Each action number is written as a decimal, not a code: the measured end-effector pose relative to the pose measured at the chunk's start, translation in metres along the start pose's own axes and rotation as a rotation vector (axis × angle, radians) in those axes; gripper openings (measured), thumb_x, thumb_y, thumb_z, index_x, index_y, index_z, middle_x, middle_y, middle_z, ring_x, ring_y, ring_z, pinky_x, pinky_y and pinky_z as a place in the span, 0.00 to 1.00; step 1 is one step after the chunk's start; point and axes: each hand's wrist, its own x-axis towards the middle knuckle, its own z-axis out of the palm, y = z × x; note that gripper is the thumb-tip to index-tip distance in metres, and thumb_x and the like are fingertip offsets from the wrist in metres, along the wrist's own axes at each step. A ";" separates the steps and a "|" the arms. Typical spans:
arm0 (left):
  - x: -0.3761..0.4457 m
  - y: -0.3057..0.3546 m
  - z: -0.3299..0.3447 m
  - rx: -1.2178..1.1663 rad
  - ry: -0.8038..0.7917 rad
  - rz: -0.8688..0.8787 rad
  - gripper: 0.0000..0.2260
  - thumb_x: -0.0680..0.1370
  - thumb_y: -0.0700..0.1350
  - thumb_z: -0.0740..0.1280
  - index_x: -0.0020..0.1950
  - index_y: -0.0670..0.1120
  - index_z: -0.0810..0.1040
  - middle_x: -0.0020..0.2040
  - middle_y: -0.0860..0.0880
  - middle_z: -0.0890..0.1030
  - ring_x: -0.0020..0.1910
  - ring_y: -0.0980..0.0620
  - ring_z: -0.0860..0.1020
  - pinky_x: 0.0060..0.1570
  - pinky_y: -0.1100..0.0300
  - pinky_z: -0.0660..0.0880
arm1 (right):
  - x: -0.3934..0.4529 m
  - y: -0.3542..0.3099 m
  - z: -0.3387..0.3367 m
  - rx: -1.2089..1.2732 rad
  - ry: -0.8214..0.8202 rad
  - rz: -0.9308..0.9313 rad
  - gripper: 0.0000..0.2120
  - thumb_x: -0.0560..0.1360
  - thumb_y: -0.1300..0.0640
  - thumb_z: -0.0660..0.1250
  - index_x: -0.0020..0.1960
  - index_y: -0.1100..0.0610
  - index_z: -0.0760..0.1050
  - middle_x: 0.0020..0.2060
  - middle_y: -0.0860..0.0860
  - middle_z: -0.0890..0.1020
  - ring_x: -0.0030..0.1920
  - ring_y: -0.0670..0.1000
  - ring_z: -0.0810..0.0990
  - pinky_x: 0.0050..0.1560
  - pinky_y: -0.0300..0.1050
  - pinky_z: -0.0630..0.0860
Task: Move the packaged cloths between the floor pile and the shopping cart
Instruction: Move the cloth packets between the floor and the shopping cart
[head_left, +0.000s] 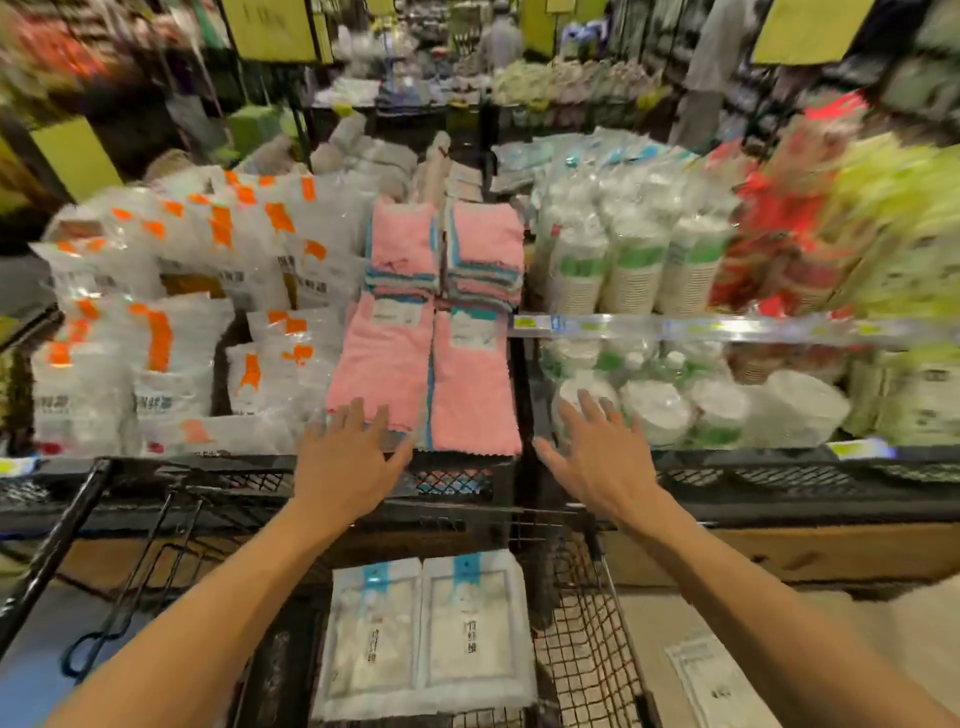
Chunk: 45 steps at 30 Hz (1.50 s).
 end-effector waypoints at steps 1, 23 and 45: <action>0.003 0.006 -0.014 0.023 0.014 0.025 0.36 0.78 0.69 0.42 0.81 0.52 0.60 0.81 0.43 0.61 0.79 0.42 0.61 0.72 0.39 0.64 | -0.003 0.005 -0.013 0.015 0.013 0.025 0.34 0.81 0.32 0.54 0.82 0.48 0.58 0.83 0.52 0.58 0.81 0.60 0.58 0.76 0.66 0.60; -0.054 0.207 -0.140 -0.138 0.203 0.780 0.33 0.80 0.69 0.42 0.82 0.56 0.55 0.83 0.47 0.55 0.82 0.48 0.53 0.77 0.36 0.50 | -0.266 0.108 -0.127 0.050 0.210 0.852 0.37 0.81 0.28 0.48 0.84 0.45 0.50 0.85 0.51 0.50 0.84 0.57 0.47 0.80 0.69 0.48; -0.225 0.465 -0.112 -0.117 0.046 0.980 0.34 0.81 0.70 0.42 0.83 0.55 0.50 0.84 0.47 0.52 0.82 0.48 0.50 0.78 0.36 0.48 | -0.519 0.322 -0.081 0.085 0.243 1.108 0.38 0.81 0.30 0.50 0.84 0.48 0.50 0.84 0.52 0.53 0.84 0.57 0.51 0.80 0.69 0.51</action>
